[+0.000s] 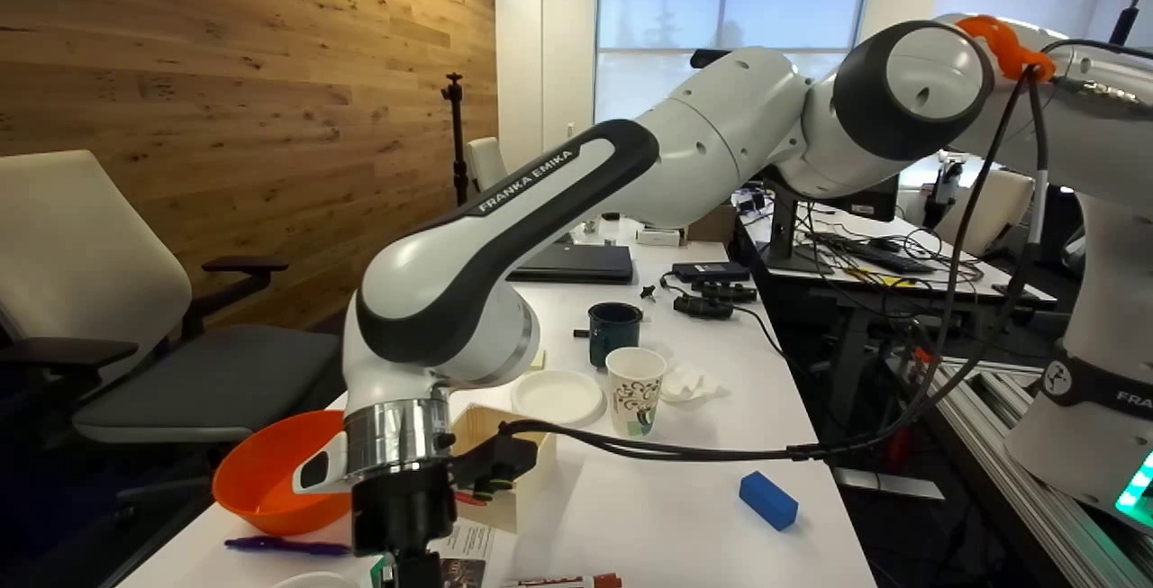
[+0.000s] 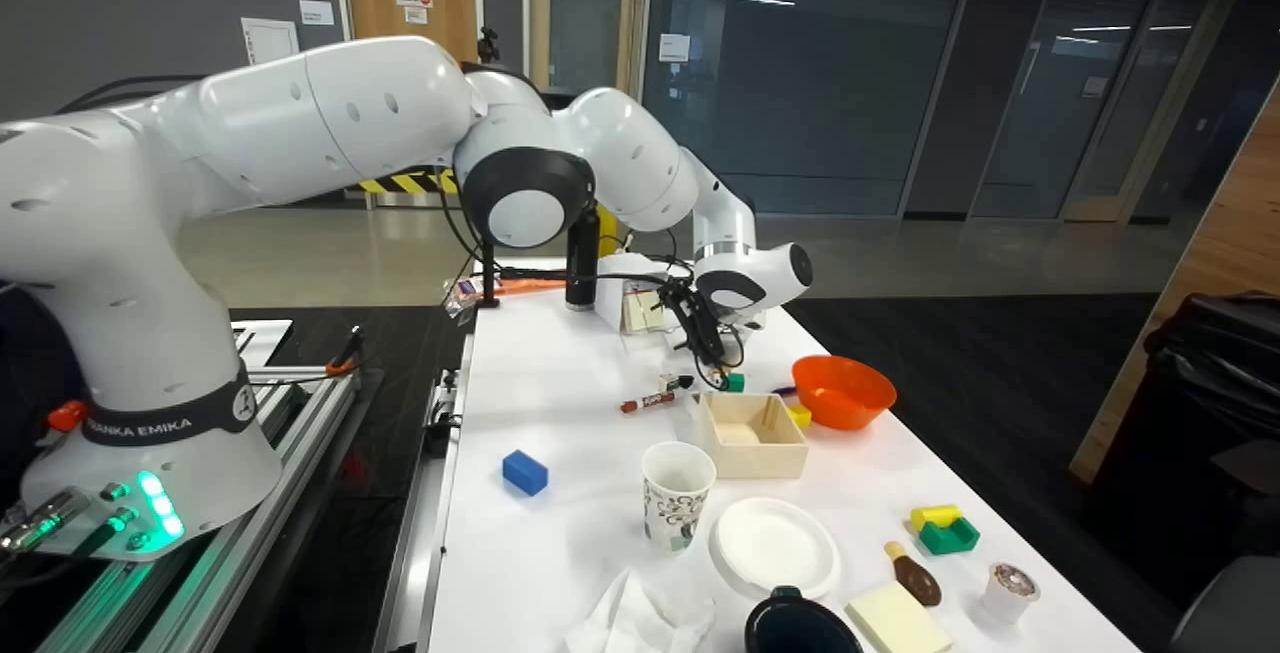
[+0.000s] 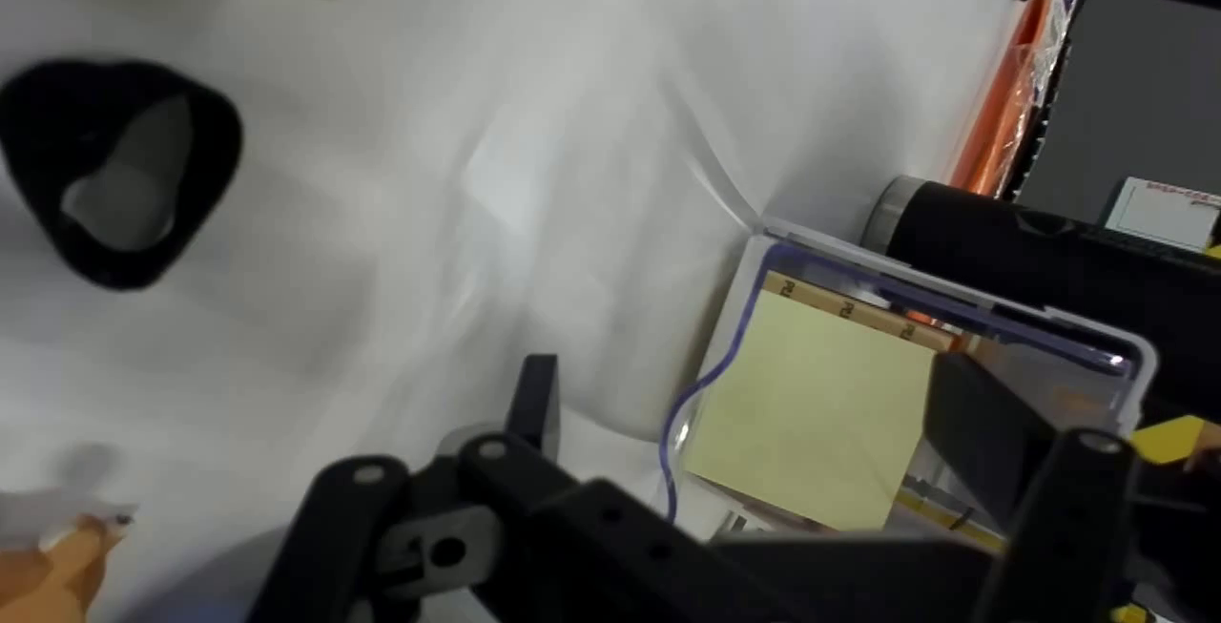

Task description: Turn the white object on the left around

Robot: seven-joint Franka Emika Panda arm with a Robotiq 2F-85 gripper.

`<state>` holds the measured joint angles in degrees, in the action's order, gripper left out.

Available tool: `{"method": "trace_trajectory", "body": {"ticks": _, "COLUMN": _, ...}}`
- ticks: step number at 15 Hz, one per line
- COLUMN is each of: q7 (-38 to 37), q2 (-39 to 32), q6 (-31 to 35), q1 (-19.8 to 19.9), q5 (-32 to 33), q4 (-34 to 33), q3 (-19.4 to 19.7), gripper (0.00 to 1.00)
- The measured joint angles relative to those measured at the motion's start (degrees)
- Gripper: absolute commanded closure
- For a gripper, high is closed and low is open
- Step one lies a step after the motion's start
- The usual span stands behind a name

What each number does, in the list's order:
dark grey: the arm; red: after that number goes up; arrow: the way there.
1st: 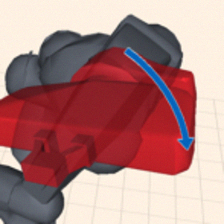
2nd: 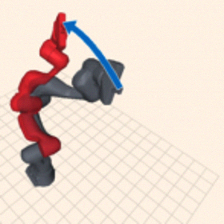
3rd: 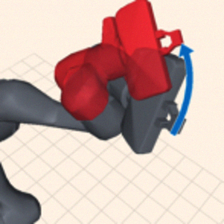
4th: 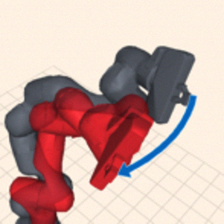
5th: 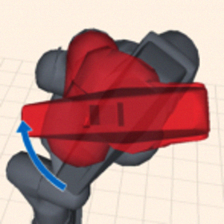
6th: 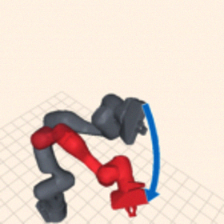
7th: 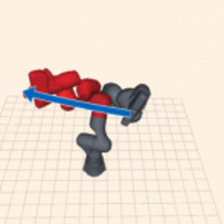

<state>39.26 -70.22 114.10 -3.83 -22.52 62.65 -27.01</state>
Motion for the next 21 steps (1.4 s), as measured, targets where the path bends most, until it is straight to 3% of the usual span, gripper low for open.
{"method": "trace_trajectory", "body": {"ticks": 4, "q7": -0.12, "q2": -2.37, "q6": -0.90, "q1": -0.93, "q5": 0.00, "q4": -2.85, "q3": -0.18, "gripper": 0.22}}
{"method": "trace_trajectory", "body": {"ticks": 6, "q7": -0.20, "q2": -3.34, "q6": -1.32, "q1": -1.24, "q5": 0.00, "q4": -4.03, "q3": -0.35, "gripper": 0.34}}
{"method": "trace_trajectory", "body": {"ticks": 8, "q7": -0.21, "q2": -4.11, "q6": -1.79, "q1": -1.64, "q5": 0.00, "q4": -5.35, "q3": -0.52, "gripper": 0.59}}
{"method": "trace_trajectory", "body": {"ticks": 13, "q7": -0.21, "q2": -4.53, "q6": -1.91, "q1": -1.95, "q5": 0.00, "q4": -6.82, "q3": -1.57, "gripper": 0.94}}
{"method": "trace_trajectory", "body": {"ticks": 15, "q7": -0.21, "q2": -4.53, "q6": -1.91, "q1": -2.29, "q5": 0.01, "q4": -7.48, "q3": -1.80, "gripper": 1.00}}
{"method": "trace_trajectory", "body": {"ticks": 21, "q7": -0.24, "q2": -4.28, "q6": -3.85, "q1": -4.42, "q5": 0.26, "q4": -10.11, "q3": -2.92, "gripper": 0.98}}
